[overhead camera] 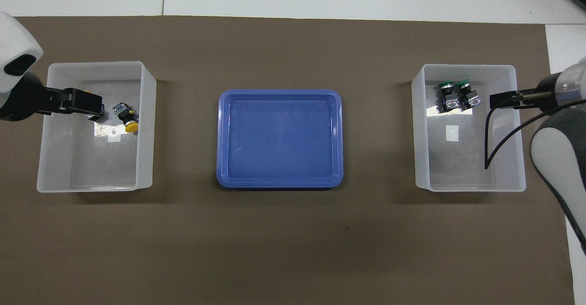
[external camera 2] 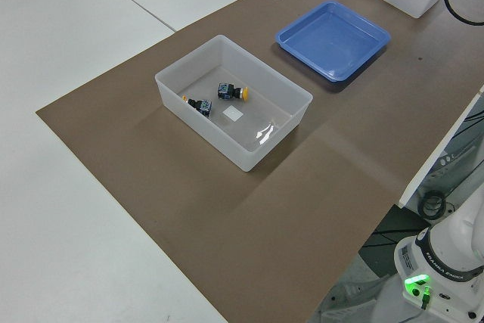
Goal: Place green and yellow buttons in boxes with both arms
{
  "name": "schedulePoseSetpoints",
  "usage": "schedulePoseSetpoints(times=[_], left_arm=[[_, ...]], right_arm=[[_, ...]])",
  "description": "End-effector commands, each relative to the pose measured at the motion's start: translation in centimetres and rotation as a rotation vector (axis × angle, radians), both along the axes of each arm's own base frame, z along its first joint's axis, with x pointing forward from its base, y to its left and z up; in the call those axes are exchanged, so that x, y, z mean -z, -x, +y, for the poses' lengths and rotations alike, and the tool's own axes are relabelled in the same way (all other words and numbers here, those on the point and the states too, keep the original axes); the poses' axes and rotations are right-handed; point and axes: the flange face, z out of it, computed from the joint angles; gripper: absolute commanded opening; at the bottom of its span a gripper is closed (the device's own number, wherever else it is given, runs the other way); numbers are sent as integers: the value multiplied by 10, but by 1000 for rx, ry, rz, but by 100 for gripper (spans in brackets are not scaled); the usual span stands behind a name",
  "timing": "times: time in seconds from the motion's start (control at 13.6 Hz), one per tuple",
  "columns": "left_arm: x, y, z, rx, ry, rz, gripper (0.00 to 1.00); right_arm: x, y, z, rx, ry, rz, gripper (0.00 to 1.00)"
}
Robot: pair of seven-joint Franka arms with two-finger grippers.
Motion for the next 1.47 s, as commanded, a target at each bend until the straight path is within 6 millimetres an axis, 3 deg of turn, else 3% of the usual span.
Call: schedulePoseSetpoints(times=[0.0,0.15,0.29,0.88,1.18,1.4], left_arm=[[-1,10,5,-6,11,-1,100],[-1,10,8,-12,11,-1,100],[-1,9,9,-13,11,-1,100],[-1,9,10,-15,11,-1,100],[-1,9,9,-13,11,-1,100],[0,10,6,-7,11,2,100]], right_arm=[[-20,9,33,27,-32,36,100],[-27,29,43,50,-26,96,100],[-33,34,61,23,-23,96,100],[-48,25,64,22,-74,53,100],[-53,34,71,18,-64,83,100],[-54,36,62,37,-65,95,100]])
